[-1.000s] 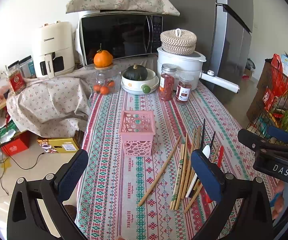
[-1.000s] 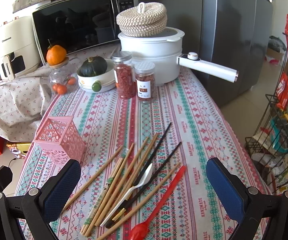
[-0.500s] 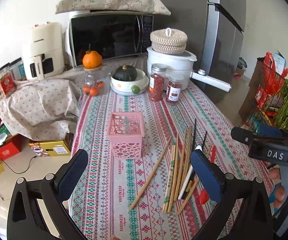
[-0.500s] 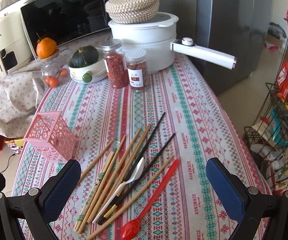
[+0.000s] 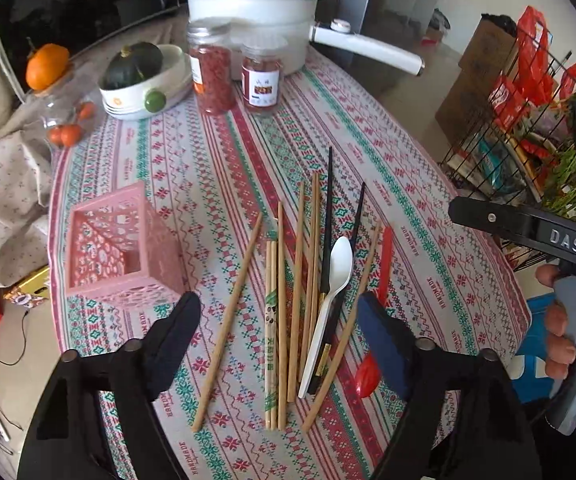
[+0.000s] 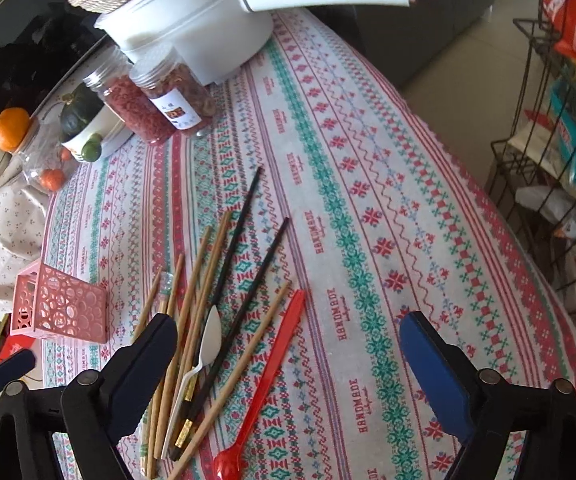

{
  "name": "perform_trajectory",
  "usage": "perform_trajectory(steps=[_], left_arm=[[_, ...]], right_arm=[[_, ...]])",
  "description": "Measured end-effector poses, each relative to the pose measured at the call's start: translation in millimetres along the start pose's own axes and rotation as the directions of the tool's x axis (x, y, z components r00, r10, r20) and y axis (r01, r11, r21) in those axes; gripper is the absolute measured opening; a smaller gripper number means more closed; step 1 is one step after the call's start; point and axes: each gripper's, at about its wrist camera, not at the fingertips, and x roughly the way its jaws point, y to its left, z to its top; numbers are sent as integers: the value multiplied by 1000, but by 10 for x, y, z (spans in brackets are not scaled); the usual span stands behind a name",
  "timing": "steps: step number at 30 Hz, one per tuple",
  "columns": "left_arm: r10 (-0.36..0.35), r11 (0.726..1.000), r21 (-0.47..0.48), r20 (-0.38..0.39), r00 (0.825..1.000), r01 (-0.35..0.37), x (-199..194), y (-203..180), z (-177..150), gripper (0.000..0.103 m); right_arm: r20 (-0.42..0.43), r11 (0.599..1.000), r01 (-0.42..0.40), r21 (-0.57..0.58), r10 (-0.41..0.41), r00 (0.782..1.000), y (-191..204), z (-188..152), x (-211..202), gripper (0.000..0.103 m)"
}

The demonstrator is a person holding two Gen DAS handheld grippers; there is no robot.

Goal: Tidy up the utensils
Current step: 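Grasp a single wooden chopstick with the left tool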

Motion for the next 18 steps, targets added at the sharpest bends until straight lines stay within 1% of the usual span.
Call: perform_trajectory(steps=[1,2,3,5,6,8,11,14,18], left_arm=[[11,1000,8,-22,1000,-11,97,-13,80,62],[26,1000,15,-41,999,-25,184,-27,143,54],[38,999,25,-56,998,-37,267,-43,198,52],[72,996,51,-93,993,-67,452,-57,300,40],[87,995,61,-114,990,-81,554,-61,340,38],[116,992,74,-159,980,-106,735,-62,375,29],[158,986,86,-217,963,-142,990,-18,398,22],[195,980,96,-244,950,-176,1140,26,390,20],[191,981,84,-286,939,-174,1274,91,365,20]], right_arm=[[-7,1000,-9,12,9,1000,-36,5,8,86],[-12,1000,-14,18,14,1000,-62,6,8,85],[-12,1000,-17,20,17,1000,-81,7,4,84],[-12,1000,-25,15,25,1000,-95,7,-9,83],[-14,1000,-29,11,30,999,-92,9,-2,83],[-21,999,-35,8,35,999,-95,8,23,83],[-33,1000,-31,5,31,999,-100,0,52,83],[-39,1000,-25,3,25,999,-113,-2,82,83],[-40,1000,-25,3,25,999,-124,-2,98,83]])
